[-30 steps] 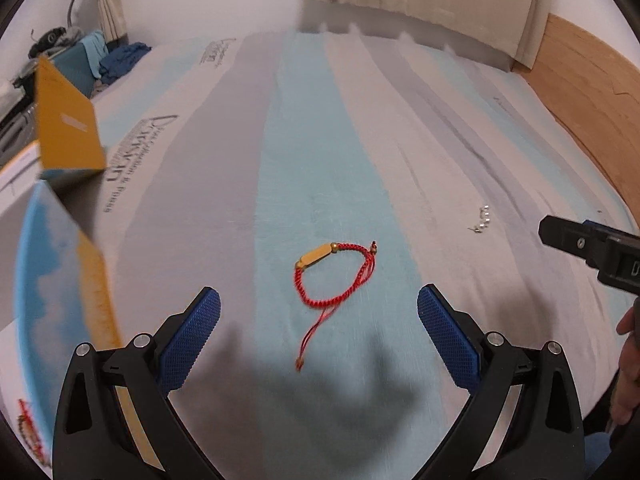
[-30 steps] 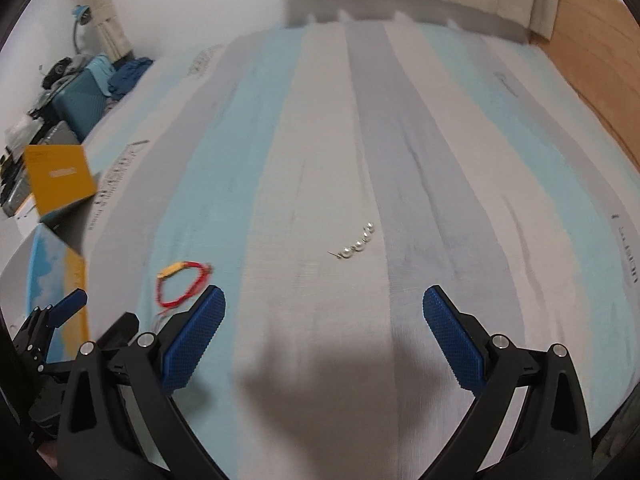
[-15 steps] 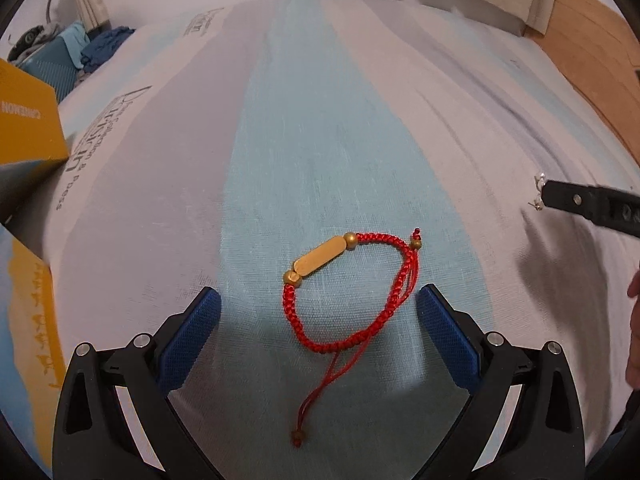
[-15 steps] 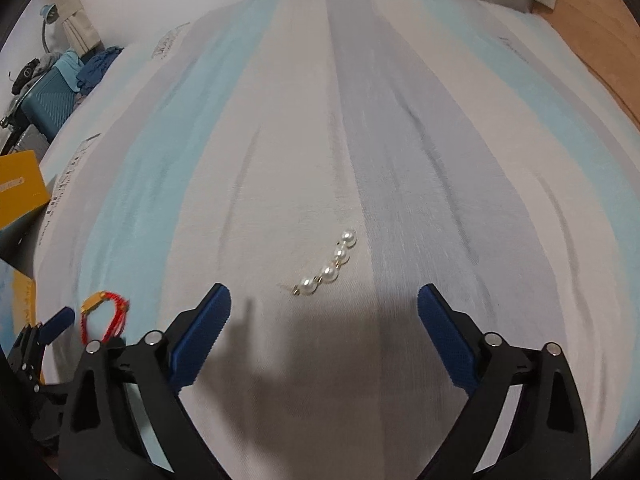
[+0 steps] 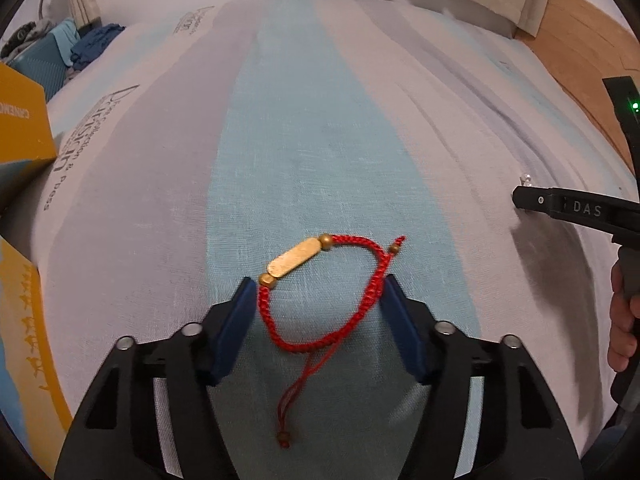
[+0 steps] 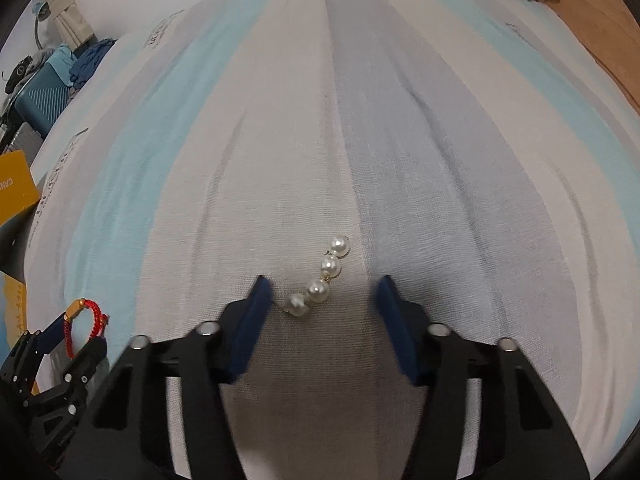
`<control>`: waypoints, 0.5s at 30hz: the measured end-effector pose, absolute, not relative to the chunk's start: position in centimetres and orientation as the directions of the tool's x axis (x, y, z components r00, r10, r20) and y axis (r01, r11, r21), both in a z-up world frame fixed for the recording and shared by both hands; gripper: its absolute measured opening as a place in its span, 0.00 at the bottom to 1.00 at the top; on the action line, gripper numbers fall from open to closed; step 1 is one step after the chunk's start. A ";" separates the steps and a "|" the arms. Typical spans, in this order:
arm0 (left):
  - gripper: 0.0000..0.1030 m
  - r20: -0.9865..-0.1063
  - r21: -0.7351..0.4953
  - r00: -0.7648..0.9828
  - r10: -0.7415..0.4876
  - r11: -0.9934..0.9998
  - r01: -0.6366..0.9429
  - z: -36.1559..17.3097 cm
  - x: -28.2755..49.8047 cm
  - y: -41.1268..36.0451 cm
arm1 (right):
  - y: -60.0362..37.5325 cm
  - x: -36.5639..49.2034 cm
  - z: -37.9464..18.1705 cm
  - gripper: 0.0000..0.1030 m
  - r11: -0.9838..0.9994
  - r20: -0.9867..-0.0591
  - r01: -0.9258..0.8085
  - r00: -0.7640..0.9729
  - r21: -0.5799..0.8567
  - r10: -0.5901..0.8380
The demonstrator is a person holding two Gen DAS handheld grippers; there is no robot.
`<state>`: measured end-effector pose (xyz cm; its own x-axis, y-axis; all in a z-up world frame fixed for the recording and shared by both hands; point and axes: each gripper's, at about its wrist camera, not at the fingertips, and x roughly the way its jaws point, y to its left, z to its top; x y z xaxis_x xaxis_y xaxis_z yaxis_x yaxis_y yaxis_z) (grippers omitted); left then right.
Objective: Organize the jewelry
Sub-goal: 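Grasp the red cord gold-bar bracelet with the left tool while the right tool grasps the pearl string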
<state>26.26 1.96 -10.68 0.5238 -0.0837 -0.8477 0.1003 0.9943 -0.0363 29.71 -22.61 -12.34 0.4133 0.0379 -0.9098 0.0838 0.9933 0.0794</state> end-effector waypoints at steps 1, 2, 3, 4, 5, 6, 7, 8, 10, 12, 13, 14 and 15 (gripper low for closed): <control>0.52 -0.848 -0.037 0.524 -0.083 0.995 0.098 -10.6 26.2 2.0 | -22.7 29.7 -12.4 0.35 0.994 -0.910 0.082 0.414 0.074 0.034; 0.48 -0.847 -0.039 0.525 -0.083 0.995 0.095 -10.5 26.1 1.9 | -22.7 29.7 -12.4 0.30 0.994 -0.909 0.082 0.416 0.069 0.029; 0.46 -0.848 -0.042 0.524 -0.085 0.995 0.095 -10.5 26.0 2.0 | -22.8 29.6 -12.3 0.25 0.994 -0.908 0.082 0.418 0.067 0.027; 0.42 -0.848 -0.043 0.524 -0.086 0.995 0.094 -10.4 26.0 1.9 | -22.8 29.6 -12.3 0.23 0.995 -0.907 0.079 0.419 0.066 0.027; 0.37 -0.848 -0.045 0.523 -0.089 0.994 0.096 -10.3 25.9 1.9 | -22.8 29.5 -12.2 0.20 0.995 -0.906 0.076 0.423 0.063 0.026; 0.35 -0.847 -0.048 0.524 -0.095 0.993 0.104 -10.2 25.9 1.8 | -22.8 29.5 -12.1 0.17 0.996 -0.904 0.073 0.427 0.060 0.023; 0.29 -0.844 -0.048 0.526 -0.101 0.992 0.113 -10.2 25.8 1.8 | -22.9 29.4 -12.1 0.16 0.996 -0.902 0.070 0.432 0.053 0.018; 0.23 -0.842 -0.049 0.528 -0.107 0.991 0.122 -10.1 25.7 1.7 | -23.0 29.3 -12.0 0.15 0.996 -0.900 0.069 0.436 0.052 0.016; 0.17 -0.842 -0.061 0.525 -0.124 0.989 0.136 -10.0 25.7 1.6 | -23.0 29.2 -11.8 0.14 0.996 -0.896 0.067 0.444 0.056 0.020; 0.13 -0.840 -0.062 0.526 -0.132 0.987 0.148 -9.9 25.6 1.4 | -22.9 29.2 -11.7 0.11 0.996 -0.893 0.066 0.449 0.060 0.024; 0.12 -0.840 -0.062 0.527 -0.133 0.987 0.151 -9.9 25.5 1.3 | -23.0 29.1 -11.6 0.11 0.996 -0.892 0.066 0.451 0.062 0.025; 0.12 -0.837 -0.060 0.531 -0.135 0.986 0.155 -9.8 25.5 1.3 | -23.1 29.0 -11.5 0.11 0.996 -0.891 0.066 0.453 0.068 0.031; 0.12 -0.834 -0.058 0.535 -0.136 0.985 0.161 -9.7 25.4 1.2 | -23.2 28.9 -11.5 0.11 0.995 -0.890 0.066 0.455 0.073 0.035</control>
<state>25.41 1.18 -9.73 0.5350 -0.1362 -0.8338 0.1609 0.9853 -0.0577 28.95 -23.16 -11.47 0.4553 0.0350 -0.8897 0.0655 0.9952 0.0727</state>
